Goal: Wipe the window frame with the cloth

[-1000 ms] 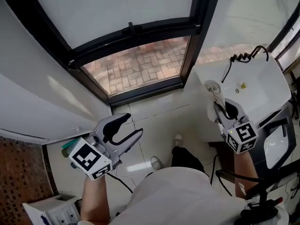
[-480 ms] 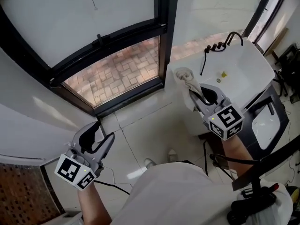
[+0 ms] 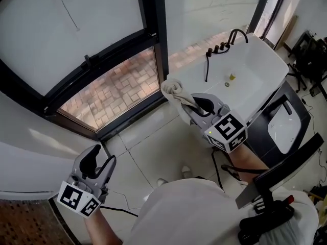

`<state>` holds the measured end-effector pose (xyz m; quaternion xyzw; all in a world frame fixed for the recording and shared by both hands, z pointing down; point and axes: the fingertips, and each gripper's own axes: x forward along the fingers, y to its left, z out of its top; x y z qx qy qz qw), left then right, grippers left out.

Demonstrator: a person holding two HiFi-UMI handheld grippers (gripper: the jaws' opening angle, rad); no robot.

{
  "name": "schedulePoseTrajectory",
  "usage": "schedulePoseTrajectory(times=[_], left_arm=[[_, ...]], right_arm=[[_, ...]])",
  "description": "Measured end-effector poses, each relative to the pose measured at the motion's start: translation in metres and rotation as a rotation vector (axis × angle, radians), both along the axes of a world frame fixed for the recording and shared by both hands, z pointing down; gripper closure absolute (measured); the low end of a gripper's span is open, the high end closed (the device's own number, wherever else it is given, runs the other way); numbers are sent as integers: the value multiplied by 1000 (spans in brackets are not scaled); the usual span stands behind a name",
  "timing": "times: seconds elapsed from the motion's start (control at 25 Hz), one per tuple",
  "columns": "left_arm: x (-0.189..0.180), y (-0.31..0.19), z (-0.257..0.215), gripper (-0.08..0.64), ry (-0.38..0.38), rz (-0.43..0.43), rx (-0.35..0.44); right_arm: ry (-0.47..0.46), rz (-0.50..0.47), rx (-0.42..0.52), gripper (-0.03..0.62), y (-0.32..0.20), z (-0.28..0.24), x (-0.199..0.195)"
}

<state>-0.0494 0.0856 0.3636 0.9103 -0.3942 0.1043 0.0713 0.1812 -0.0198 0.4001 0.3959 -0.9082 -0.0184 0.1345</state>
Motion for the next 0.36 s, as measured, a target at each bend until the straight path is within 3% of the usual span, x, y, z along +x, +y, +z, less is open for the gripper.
schedulePoseTrajectory(times=[0.36], left_arm=[[7,0,4,318,-6,8,-3]], right_arm=[[-1,-12,-2,518,-1,2,-2]])
